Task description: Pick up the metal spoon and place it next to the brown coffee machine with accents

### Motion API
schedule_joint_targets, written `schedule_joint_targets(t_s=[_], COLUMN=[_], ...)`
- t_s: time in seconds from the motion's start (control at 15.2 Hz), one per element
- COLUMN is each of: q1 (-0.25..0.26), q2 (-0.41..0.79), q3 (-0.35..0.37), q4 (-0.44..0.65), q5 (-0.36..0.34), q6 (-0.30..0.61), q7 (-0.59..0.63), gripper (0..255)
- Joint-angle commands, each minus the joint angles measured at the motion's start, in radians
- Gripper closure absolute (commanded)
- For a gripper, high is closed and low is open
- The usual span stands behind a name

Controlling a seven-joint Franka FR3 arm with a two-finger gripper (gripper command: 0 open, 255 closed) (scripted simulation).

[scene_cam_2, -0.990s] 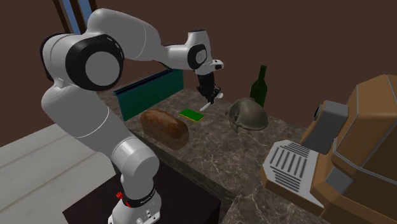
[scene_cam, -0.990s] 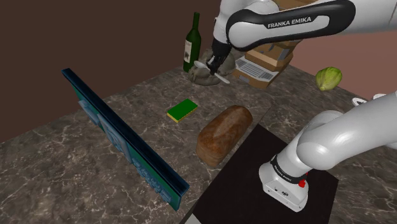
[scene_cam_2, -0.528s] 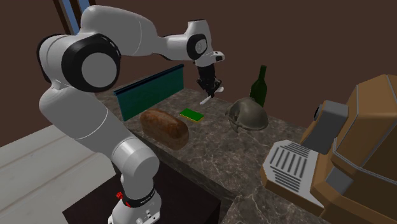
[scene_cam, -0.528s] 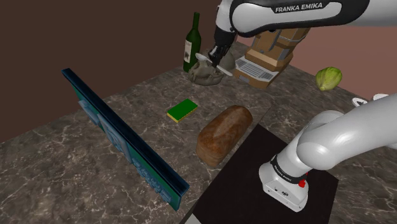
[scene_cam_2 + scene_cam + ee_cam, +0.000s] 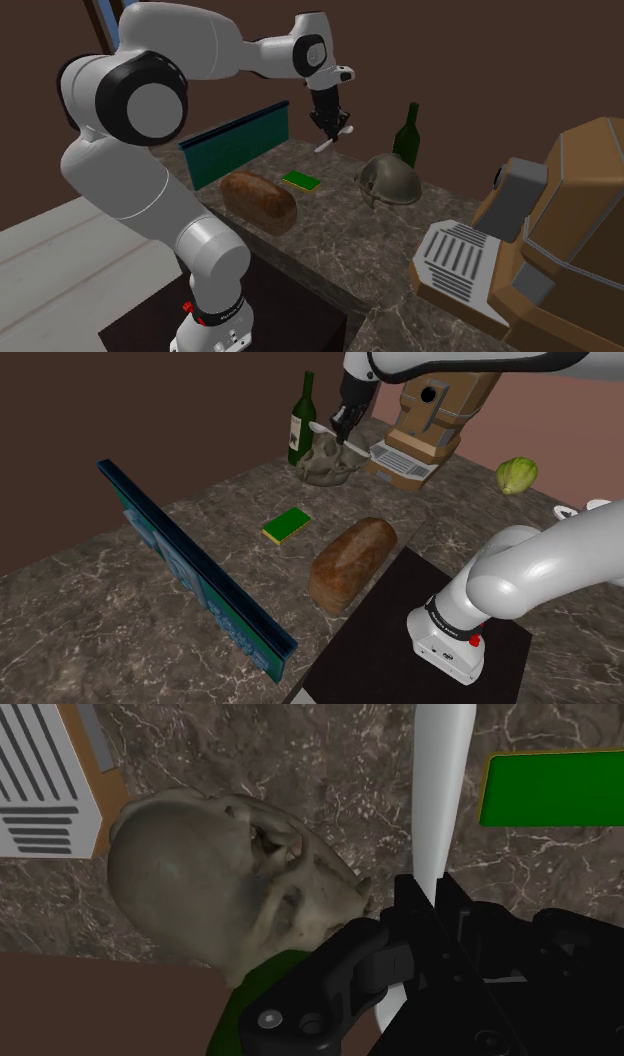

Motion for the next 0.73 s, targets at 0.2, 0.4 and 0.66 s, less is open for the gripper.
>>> schedule_joint_targets(t_s=[0.2, 0.4, 0.66], q1=[0.0, 0.0, 0.0], q2=[-0.002, 0.002, 0.01], q3=[0.001, 0.001, 0.001], q4=[0.067, 0.11, 0.171], q5=[0.003, 0.004, 0.005], q6=[-0.069, -0.108, -0.161], q7=[-0.008, -0.013, -0.019], gripper=[255, 255, 255])
